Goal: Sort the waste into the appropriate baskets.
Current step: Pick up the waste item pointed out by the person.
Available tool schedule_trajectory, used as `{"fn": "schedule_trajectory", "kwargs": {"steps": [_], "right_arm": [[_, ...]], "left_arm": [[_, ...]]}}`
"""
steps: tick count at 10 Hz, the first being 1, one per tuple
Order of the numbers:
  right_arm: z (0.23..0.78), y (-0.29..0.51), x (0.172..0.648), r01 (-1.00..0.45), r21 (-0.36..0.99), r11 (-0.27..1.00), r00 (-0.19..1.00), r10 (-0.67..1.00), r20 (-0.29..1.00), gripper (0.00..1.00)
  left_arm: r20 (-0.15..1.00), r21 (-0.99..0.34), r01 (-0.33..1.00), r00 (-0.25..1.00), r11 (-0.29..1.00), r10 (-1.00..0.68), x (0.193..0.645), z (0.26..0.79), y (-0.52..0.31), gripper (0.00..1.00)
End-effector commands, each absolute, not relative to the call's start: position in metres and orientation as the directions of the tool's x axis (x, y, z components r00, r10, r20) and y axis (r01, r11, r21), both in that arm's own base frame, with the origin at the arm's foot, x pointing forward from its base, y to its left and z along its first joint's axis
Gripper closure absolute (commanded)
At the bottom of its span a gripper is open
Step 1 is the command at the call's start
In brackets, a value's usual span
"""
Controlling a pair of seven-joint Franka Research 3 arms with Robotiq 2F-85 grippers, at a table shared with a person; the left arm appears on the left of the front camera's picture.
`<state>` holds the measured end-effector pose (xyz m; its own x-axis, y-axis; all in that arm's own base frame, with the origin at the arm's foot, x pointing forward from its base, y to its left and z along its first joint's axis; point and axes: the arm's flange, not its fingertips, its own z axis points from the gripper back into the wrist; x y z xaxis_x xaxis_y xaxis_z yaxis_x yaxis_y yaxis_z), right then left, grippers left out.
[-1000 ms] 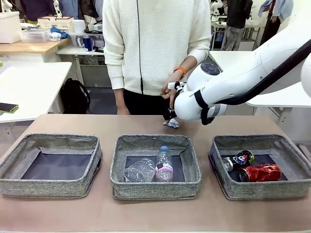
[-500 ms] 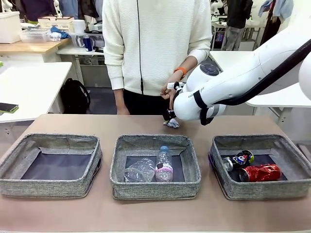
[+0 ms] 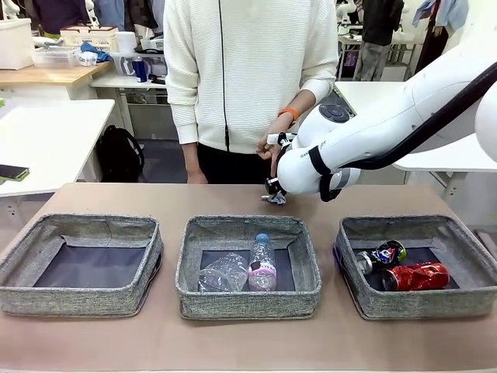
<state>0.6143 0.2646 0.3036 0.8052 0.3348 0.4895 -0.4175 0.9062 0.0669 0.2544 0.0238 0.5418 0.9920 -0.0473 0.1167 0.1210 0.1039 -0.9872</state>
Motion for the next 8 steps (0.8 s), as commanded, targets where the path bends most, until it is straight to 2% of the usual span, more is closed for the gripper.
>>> {"fn": "schedule_trajectory", "kwargs": {"steps": [1, 6, 8], "right_arm": [[0.304, 0.265, 0.618, -0.408, 0.077, 0.91, 0.808, 0.32, 0.495, 1.0], [0.308, 0.258, 0.613, -0.411, 0.104, 0.906, 0.819, 0.317, 0.478, 1.0], [0.334, 0.236, 0.589, -0.408, 0.159, 0.899, 0.836, 0.298, 0.46, 1.0]], "left_arm": [[0.139, -0.986, 0.142, 0.989, 0.081, -0.047, 0.254, 0.545, 0.022, 0.0], [0.139, -0.986, 0.142, 0.989, 0.081, -0.047, 0.254, 0.545, 0.022, 0.0], [0.139, -0.986, 0.142, 0.989, 0.081, -0.047, 0.254, 0.545, 0.022, 0.0]]}}
